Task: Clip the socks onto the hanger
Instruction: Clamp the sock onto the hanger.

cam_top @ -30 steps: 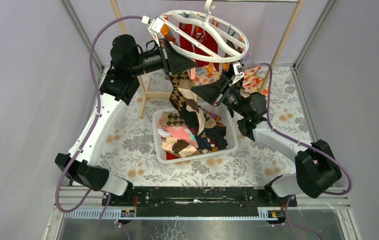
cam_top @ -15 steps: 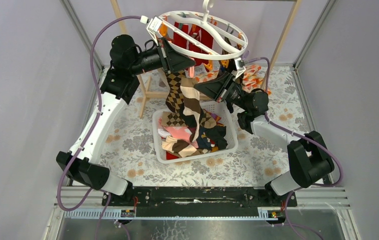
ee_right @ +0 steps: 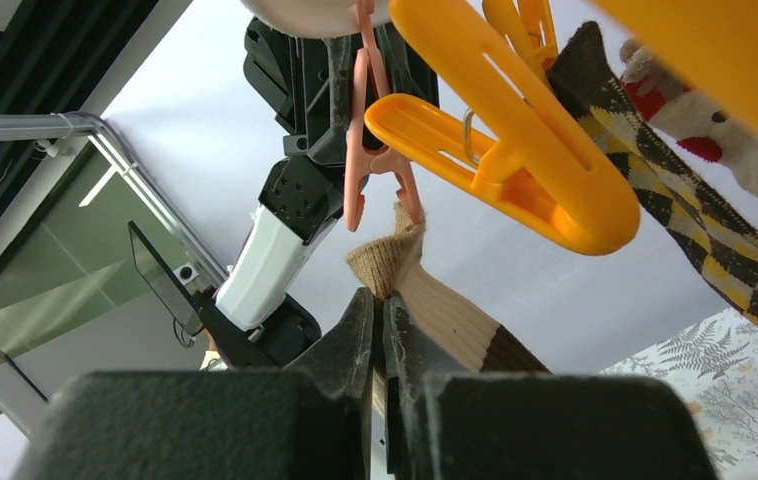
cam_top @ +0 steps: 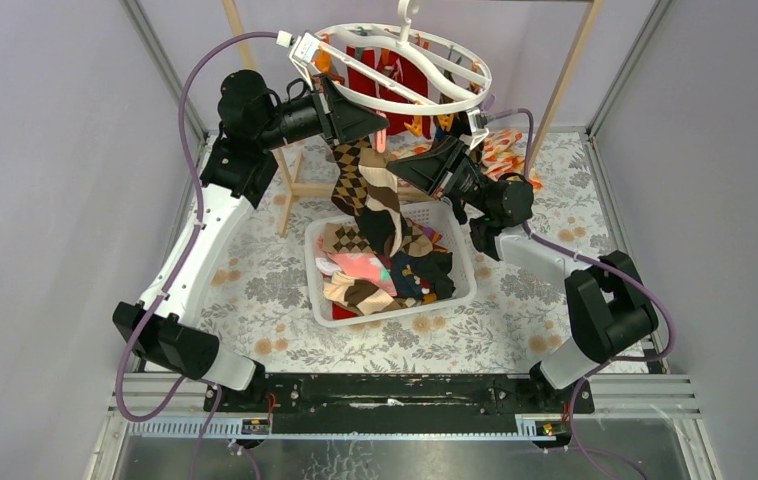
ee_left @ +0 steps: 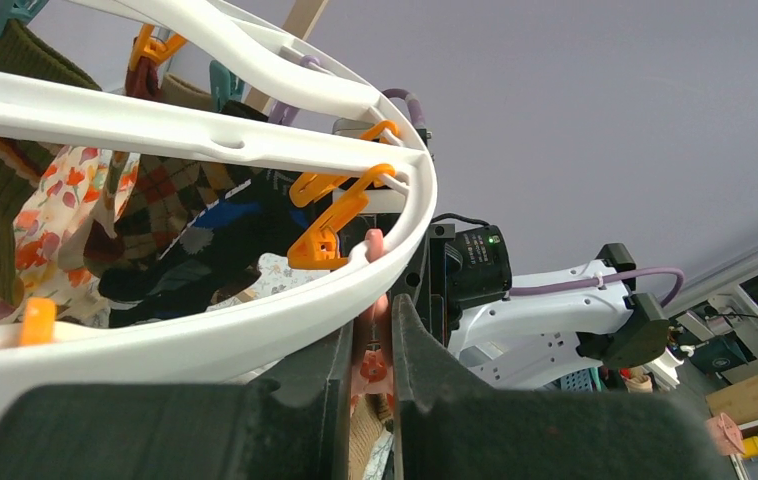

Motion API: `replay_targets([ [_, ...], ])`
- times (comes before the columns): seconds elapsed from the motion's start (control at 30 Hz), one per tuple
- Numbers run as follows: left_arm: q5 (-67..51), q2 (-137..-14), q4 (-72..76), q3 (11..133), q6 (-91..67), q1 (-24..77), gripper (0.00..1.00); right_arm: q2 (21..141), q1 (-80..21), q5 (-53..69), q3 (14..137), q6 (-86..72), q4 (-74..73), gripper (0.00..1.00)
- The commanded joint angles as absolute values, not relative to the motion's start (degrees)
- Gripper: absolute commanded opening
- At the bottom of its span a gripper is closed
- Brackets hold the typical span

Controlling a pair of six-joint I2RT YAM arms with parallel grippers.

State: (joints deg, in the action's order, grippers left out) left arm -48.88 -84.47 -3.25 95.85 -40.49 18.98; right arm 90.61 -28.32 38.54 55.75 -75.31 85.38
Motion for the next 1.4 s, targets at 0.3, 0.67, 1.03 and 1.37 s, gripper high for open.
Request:
replay_targets([
  [0.3, -57.5, -83.0, -3.0, 95.0, -40.6, 19.7, 0.0, 90.2, -27.5, 39.3, 59.6, -77.4, 93.8, 0.0],
  [0.67, -57.7, -82.7, -2.7, 95.0, -40.9, 19.4, 0.0, 90.1, -27.4, 41.8, 60.0, -78.1, 94.1, 0.0],
  [1.03, -58.3, -82.3, -3.1, 94.4, -40.4, 19.4, 0.0, 90.7, -26.9, 39.5, 61.4, -77.1, 94.6, 0.0],
  [1.37, -59.1, -82.3, -2.9, 94.4, -40.6, 19.4, 0.0, 89.7, -26.8, 34.9, 59.1, -73.5, 93.8, 0.0],
])
